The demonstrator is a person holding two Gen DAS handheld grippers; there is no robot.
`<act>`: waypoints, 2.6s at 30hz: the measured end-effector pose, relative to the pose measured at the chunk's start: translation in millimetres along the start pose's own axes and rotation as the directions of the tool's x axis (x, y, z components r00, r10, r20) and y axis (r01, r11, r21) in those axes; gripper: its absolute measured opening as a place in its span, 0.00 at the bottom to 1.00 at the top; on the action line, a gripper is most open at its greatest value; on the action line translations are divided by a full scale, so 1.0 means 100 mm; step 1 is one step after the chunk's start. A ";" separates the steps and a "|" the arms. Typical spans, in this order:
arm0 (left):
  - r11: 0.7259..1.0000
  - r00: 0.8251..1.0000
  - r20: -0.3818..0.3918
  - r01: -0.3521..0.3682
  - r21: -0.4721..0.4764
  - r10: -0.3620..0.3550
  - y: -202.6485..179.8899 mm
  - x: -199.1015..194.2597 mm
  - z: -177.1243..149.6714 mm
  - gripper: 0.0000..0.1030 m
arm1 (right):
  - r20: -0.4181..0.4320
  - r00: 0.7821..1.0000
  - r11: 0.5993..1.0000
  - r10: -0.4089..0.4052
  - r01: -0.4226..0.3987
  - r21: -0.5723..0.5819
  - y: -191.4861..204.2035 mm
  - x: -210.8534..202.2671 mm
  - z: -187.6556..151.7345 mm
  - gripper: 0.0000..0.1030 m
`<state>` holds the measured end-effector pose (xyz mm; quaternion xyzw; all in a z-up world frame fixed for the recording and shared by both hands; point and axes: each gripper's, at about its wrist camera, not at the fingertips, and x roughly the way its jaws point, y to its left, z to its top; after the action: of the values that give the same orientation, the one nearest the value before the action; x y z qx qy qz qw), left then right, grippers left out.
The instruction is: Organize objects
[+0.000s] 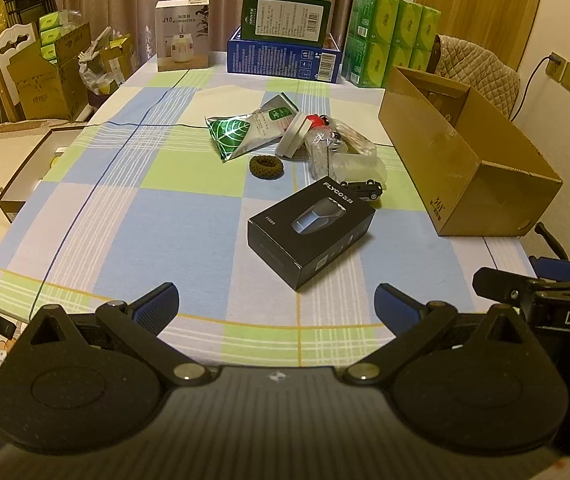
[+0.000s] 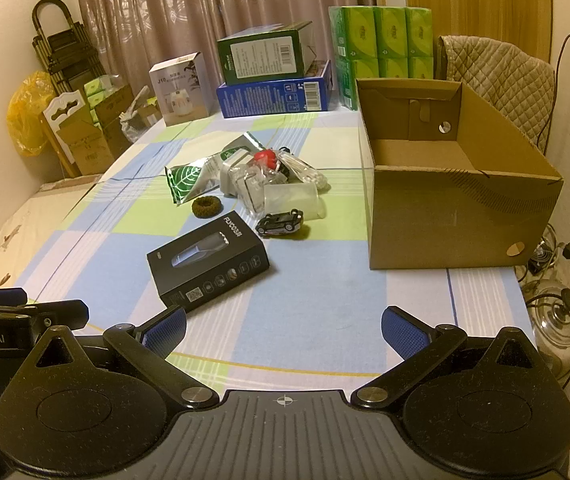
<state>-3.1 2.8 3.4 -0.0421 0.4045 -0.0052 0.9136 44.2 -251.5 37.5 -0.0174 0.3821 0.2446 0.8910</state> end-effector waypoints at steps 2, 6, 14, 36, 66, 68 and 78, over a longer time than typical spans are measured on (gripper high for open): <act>1.000 1.000 0.000 -0.001 0.000 0.001 0.00 0.00 0.00 0.99 | 0.000 1.000 1.000 0.000 0.000 0.000 0.00 0.00 0.00 0.98; 1.000 1.000 0.001 -0.001 -0.004 0.001 -0.01 0.00 0.00 0.99 | -0.001 1.000 1.000 0.001 -0.001 -0.002 0.00 0.00 0.00 0.98; 1.000 1.000 0.001 0.000 -0.007 0.000 -0.02 0.00 0.00 0.99 | 0.000 1.000 1.000 0.001 -0.001 -0.004 0.00 0.00 0.00 0.98; 1.000 1.000 -0.005 0.012 -0.008 -0.012 -0.05 0.02 0.03 0.99 | -0.003 1.000 1.000 -0.007 0.007 0.000 -0.06 0.04 0.03 0.98; 0.805 0.955 -0.276 0.249 0.538 -0.111 -0.17 1.43 0.73 0.93 | -0.275 0.955 0.740 0.108 -0.263 -0.620 0.10 1.25 0.48 0.88; 0.785 0.948 -0.299 0.270 0.558 -0.113 -0.22 1.58 0.74 0.93 | -0.295 0.948 0.705 0.116 -0.288 -0.648 0.12 1.36 0.46 0.87; 0.731 0.915 -0.382 0.349 0.587 -0.129 -0.33 2.05 0.79 0.85 | -0.320 0.941 0.655 0.107 -0.309 -0.690 0.08 1.78 0.55 0.83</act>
<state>193.9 -32.8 -92.9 0.2229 0.5094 -0.2694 0.7863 182.4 -156.9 -45.3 -0.3581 0.3615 0.4736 0.7189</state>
